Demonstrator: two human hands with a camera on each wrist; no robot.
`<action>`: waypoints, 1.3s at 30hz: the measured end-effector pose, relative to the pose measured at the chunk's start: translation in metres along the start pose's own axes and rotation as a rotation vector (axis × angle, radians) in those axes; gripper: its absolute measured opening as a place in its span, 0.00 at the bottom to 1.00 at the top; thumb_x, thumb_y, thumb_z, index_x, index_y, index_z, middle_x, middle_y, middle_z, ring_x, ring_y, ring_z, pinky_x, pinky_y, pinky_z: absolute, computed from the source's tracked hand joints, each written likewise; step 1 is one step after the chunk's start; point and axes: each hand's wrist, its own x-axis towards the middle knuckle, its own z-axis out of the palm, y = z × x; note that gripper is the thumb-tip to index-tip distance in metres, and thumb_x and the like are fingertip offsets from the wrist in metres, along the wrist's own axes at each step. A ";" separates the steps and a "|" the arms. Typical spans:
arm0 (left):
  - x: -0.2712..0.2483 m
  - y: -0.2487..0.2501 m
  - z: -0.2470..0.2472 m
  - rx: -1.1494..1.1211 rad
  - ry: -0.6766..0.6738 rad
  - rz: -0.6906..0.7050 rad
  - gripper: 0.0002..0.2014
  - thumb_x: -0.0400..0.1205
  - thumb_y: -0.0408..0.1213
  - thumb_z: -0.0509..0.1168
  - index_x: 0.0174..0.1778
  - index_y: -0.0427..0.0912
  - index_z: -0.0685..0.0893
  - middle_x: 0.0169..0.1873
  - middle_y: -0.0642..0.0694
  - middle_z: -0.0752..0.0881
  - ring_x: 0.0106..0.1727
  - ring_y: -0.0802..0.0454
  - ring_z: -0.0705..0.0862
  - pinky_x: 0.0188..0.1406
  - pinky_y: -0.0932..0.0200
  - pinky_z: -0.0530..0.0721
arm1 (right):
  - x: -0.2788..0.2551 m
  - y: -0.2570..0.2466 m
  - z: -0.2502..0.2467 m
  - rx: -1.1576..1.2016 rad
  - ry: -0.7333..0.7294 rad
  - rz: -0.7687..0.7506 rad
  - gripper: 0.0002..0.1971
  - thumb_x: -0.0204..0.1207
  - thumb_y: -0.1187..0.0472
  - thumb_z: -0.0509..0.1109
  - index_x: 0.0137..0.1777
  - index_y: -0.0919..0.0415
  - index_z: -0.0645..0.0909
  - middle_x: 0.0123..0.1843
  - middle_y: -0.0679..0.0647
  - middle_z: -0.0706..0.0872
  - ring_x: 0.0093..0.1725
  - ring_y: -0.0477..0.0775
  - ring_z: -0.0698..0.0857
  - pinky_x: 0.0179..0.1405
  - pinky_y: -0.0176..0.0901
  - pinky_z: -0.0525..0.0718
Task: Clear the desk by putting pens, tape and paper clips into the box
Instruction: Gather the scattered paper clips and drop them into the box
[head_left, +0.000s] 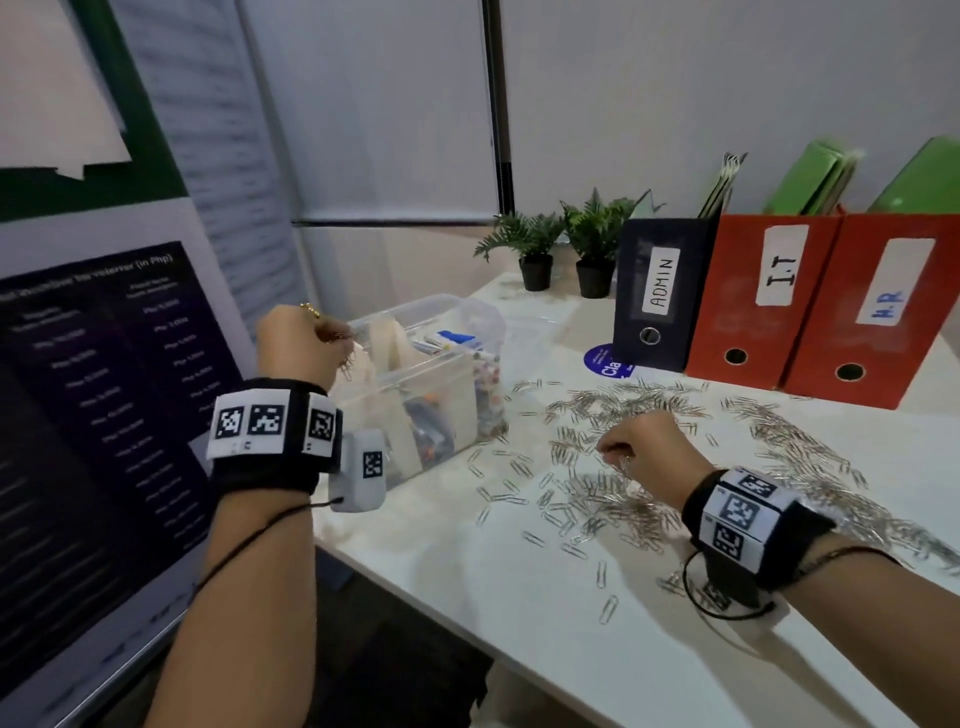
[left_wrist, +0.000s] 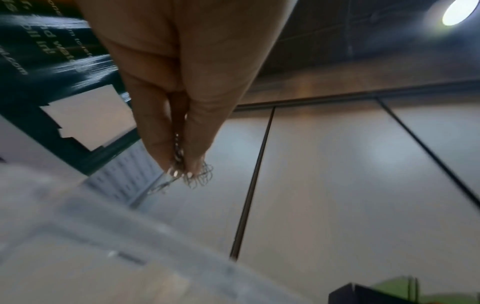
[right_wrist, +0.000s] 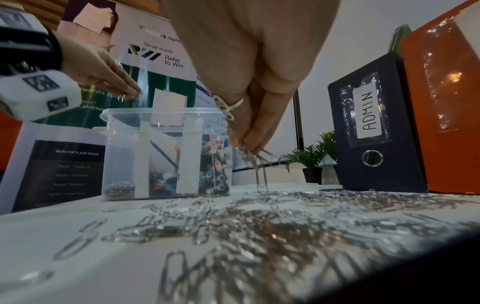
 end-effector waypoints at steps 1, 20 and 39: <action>0.003 -0.007 0.002 0.017 0.022 -0.011 0.08 0.76 0.26 0.69 0.50 0.30 0.89 0.48 0.35 0.89 0.52 0.41 0.86 0.51 0.63 0.76 | 0.001 -0.002 0.001 0.005 0.005 -0.004 0.09 0.77 0.69 0.68 0.52 0.68 0.89 0.49 0.60 0.91 0.52 0.55 0.88 0.60 0.42 0.82; 0.011 -0.039 0.024 -0.095 0.001 -0.134 0.23 0.87 0.31 0.51 0.79 0.41 0.63 0.67 0.31 0.78 0.67 0.34 0.76 0.70 0.45 0.71 | 0.104 -0.206 -0.014 0.082 0.084 -0.435 0.11 0.77 0.64 0.69 0.56 0.63 0.88 0.56 0.59 0.90 0.58 0.56 0.87 0.63 0.41 0.77; 0.015 -0.060 0.020 -0.126 -0.232 -0.219 0.28 0.87 0.54 0.38 0.72 0.41 0.71 0.73 0.37 0.72 0.75 0.38 0.68 0.75 0.43 0.63 | 0.145 -0.223 0.031 0.090 -0.299 -0.410 0.15 0.73 0.70 0.71 0.60 0.61 0.86 0.52 0.57 0.91 0.56 0.50 0.88 0.64 0.39 0.81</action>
